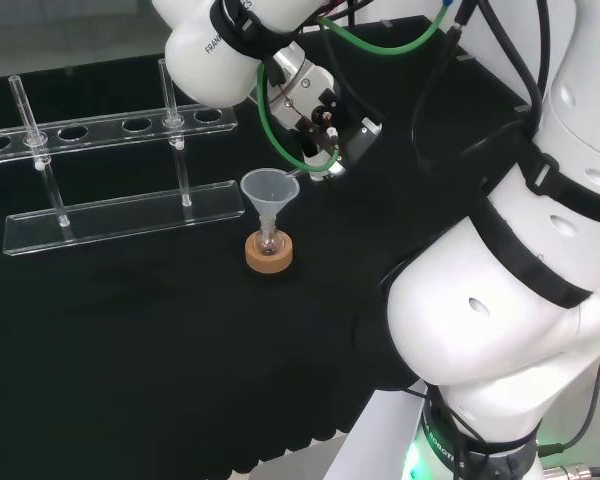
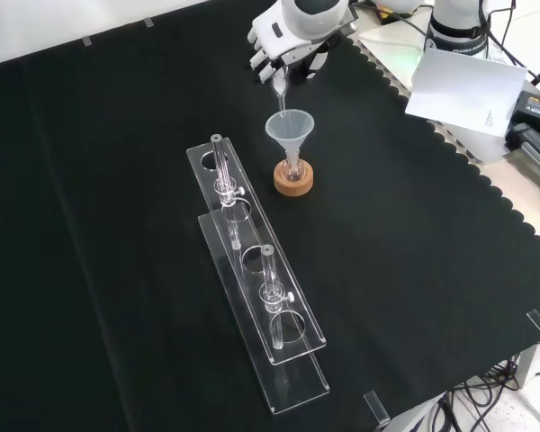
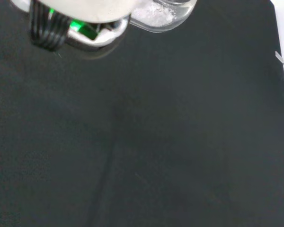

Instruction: Pour all the NaCl from the weighing funnel into the round-bottom flask.

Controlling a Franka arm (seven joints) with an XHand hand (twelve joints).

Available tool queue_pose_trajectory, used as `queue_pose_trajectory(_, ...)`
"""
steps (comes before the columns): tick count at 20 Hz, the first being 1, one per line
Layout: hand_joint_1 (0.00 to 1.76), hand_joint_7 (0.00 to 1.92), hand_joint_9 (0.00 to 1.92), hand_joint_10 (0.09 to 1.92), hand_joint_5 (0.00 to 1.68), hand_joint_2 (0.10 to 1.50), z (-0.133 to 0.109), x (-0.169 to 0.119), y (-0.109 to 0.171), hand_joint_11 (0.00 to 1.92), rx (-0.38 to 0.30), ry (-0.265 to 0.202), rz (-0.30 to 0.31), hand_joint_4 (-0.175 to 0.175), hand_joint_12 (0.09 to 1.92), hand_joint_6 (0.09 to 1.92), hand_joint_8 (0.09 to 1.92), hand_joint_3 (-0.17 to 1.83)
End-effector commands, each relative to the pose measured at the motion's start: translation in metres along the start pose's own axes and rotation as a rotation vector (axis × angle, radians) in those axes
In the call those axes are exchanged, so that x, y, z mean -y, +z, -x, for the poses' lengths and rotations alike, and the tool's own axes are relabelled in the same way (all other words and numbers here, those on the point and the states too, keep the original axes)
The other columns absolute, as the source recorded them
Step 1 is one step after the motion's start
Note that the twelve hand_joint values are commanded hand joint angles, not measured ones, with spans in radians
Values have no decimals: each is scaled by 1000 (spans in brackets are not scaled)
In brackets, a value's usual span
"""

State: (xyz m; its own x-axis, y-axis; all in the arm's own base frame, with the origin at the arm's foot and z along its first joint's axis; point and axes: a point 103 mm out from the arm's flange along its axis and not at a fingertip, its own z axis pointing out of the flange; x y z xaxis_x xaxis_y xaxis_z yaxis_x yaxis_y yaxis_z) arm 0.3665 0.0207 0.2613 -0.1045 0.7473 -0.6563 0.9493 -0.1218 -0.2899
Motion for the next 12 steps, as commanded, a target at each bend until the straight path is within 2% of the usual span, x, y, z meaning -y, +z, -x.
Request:
queue_pose_trajectory(1,1138,900,1321,87,1363,668,-2,0,-4,1151,15,1,-1,175,819,473,594,576)
queue_pose_trajectory(12,1137,898,1321,87,1361,669,-7,0,-10,1151,60,-3,-1,175,817,477,596,575)
